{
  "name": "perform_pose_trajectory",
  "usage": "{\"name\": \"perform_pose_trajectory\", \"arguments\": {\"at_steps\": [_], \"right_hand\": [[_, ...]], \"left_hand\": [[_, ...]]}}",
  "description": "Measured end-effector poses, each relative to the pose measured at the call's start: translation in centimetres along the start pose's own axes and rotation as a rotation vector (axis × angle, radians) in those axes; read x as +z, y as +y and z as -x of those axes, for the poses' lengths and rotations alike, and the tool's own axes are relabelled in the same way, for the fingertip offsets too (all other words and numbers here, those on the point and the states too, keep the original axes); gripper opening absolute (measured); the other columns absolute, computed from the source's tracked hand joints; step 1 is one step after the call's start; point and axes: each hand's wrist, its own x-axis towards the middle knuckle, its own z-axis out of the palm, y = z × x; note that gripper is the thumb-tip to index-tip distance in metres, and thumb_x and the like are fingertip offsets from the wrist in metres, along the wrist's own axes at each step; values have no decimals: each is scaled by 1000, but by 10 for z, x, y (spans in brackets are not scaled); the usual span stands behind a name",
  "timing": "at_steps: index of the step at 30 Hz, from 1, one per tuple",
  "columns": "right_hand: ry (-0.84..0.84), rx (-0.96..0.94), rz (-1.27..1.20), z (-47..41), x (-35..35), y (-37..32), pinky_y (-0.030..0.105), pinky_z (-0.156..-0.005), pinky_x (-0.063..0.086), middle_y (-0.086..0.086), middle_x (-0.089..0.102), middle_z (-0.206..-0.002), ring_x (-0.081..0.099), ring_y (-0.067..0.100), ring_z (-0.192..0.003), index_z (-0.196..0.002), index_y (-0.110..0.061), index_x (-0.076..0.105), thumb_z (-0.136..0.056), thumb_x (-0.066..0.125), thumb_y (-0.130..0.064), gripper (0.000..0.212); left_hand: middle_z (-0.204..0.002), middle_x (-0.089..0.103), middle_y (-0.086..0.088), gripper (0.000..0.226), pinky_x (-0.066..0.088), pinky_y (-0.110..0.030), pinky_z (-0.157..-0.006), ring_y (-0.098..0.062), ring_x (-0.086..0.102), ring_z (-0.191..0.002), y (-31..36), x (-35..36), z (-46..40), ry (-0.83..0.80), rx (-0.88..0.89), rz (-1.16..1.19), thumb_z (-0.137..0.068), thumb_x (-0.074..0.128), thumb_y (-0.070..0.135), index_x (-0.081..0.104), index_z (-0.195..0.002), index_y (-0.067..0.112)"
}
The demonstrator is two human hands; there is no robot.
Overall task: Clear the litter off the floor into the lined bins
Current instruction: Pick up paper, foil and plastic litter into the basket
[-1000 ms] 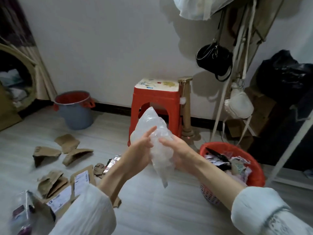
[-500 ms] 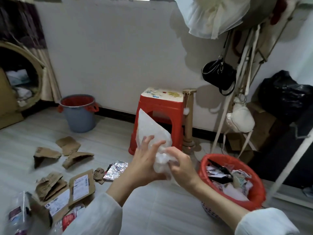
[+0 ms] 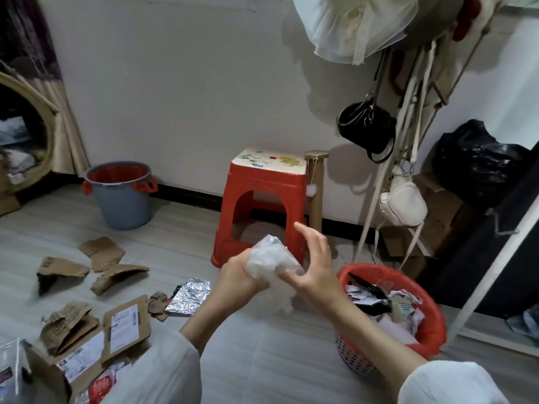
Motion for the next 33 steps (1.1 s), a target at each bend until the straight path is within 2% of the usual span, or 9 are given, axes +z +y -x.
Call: {"name": "perform_pose_trajectory", "arguments": {"at_steps": [2, 5, 10, 15, 18, 20, 22, 25, 33], "right_hand": [[-196, 165, -196, -4, -5, 6, 28, -107, 30, -17, 25, -142, 27, 3, -132, -144, -35, 22, -53, 69, -63, 106], [-379, 221, -405, -4, 0, 14, 43, -98, 47, 7, 49, -136, 51, 23, -123, -140, -20, 34, -56, 82, -55, 103], [-381, 252, -592, -2, 7, 13, 42, -85, 53, 13, 66, -112, 64, 29, -104, -118, -19, 54, -63, 78, -32, 61], [-307, 286, -584, 4, 13, 14, 41, -85, 55, 8, 70, -106, 67, 24, -98, -111, -18, 61, -48, 85, -45, 73], [-233, 247, -570, 2, 13, 15, 34, -77, 55, 6, 71, -103, 67, 19, -93, -108, -21, 65, -36, 77, -71, 89], [-179, 217, -530, 1, 14, 16, 28, -71, 54, -1, 72, -96, 67, 12, -88, -101, -29, 68, -37, 73, -73, 78], [-141, 184, -442, 2, 16, 13, 26, -66, 51, -9, 70, -83, 64, 7, -78, -90, -36, 67, -50, 75, -66, 50], [-86, 134, -303, 5, 15, 6, 22, -63, 47, -8, 67, -76, 61, 5, -73, -84, -31, 65, -80, 66, -36, 6], [16, 68, -108, 12, 16, -1, 12, -50, 35, -3, 56, -64, 47, 6, -55, -69, -27, 47, -81, 51, 4, 33]], "left_hand": [[-82, 73, 1, 36, 56, -32, -68, -15, 68, -79, 5, -3, 2, -66, -28, 184, -63, 61, 15, 70, -97, 20], [-87, 73, -12, 28, 57, -36, -69, -24, 70, -81, 6, -5, 3, -163, -32, 254, -69, 63, 10, 70, -97, 13], [-107, 67, 2, 42, 56, -33, -79, -15, 65, -100, -4, -8, -3, -181, -31, 174, -77, 65, 25, 57, -119, 23], [-122, 42, -2, 64, 43, -43, -101, -18, 42, -119, -8, -9, 0, -249, -71, -93, -68, 59, 42, 38, -128, 35], [-132, 46, 1, 64, 44, -47, -101, -21, 50, -121, 1, -13, 4, -377, -265, 411, -71, 57, 18, 42, -128, 44], [-136, 51, -1, 55, 45, -52, -98, -26, 53, -122, 8, -13, 5, -453, -355, 775, -82, 58, 31, 41, -133, 43], [-135, 53, -3, 46, 46, -56, -94, -27, 54, -122, 11, -9, 7, -460, -372, 767, -89, 51, 52, 40, -133, 45], [-126, 58, -1, 39, 50, -56, -89, -23, 61, -113, 13, -2, 7, -334, -365, 674, -91, 50, 45, 41, -128, 43], [-110, 63, -4, 30, 56, -30, -72, -15, 65, -94, 14, 18, 5, -177, -186, 576, -98, 45, 18, 42, -125, 28]]}}
